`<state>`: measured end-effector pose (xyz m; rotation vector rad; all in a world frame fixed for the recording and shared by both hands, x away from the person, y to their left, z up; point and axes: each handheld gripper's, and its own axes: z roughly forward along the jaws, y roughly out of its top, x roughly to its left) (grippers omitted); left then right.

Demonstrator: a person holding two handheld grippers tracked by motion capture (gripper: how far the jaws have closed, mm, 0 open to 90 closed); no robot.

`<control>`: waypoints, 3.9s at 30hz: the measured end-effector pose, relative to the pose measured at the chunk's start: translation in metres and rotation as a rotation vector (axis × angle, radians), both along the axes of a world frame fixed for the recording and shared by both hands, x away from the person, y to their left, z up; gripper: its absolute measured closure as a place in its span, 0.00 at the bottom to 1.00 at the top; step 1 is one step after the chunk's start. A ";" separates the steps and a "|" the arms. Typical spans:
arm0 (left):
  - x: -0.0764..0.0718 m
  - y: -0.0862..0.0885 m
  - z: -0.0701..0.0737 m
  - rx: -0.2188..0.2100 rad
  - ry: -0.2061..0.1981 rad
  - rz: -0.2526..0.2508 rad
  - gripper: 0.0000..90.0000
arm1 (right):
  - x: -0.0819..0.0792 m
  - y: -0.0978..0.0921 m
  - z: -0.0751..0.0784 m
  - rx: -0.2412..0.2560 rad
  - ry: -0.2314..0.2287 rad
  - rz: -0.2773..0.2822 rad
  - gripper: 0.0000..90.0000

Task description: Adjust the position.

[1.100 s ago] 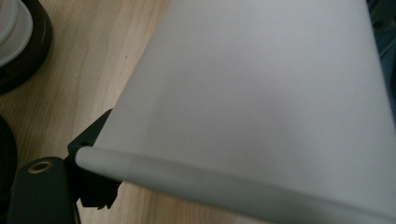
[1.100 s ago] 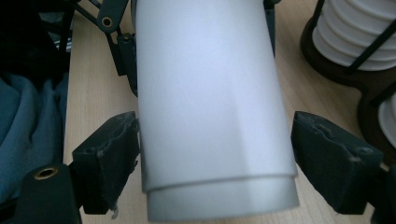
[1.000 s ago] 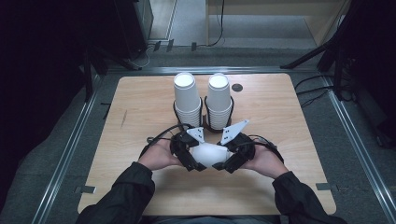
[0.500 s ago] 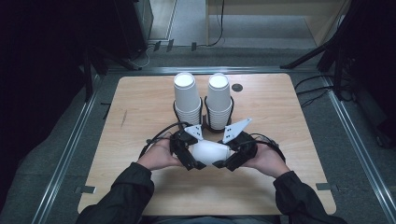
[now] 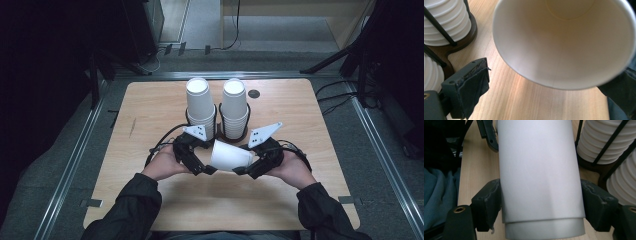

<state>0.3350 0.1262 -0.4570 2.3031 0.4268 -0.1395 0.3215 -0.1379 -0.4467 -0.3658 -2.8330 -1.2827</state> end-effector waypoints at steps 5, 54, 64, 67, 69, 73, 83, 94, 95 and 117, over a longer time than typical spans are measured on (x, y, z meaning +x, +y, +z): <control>0.001 0.005 0.002 -0.049 0.007 0.009 0.01 | 0.001 -0.005 0.003 0.026 -0.003 -0.017 0.26; -0.007 0.002 0.020 -0.176 0.051 -0.035 0.17 | -0.005 -0.005 0.006 0.139 0.062 0.039 0.21; -0.006 0.007 0.024 -0.068 -0.013 -0.025 0.17 | -0.003 -0.010 -0.002 0.074 0.072 -0.018 0.16; -0.005 0.003 0.022 -0.017 -0.025 -0.026 0.17 | -0.003 -0.008 -0.006 0.047 0.079 -0.025 0.16; -0.004 -0.001 0.021 0.018 -0.036 -0.029 0.17 | -0.003 -0.008 -0.008 0.028 0.073 -0.034 0.16; -0.003 -0.010 0.016 0.097 -0.052 -0.048 0.17 | -0.003 -0.009 -0.012 0.000 0.064 -0.056 0.16; -0.006 -0.032 0.009 0.170 -0.079 -0.107 0.17 | -0.006 -0.002 -0.022 -0.057 0.061 -0.053 0.16; -0.011 -0.044 0.010 0.193 -0.083 -0.139 0.16 | -0.010 0.015 -0.032 -0.104 0.031 -0.001 0.20; -0.011 -0.044 0.010 0.194 -0.090 -0.139 0.16 | -0.010 0.017 -0.033 -0.104 0.028 0.007 0.20; -0.003 -0.037 0.003 0.161 0.035 -0.133 0.02 | -0.011 0.020 -0.033 -0.098 0.045 0.033 0.26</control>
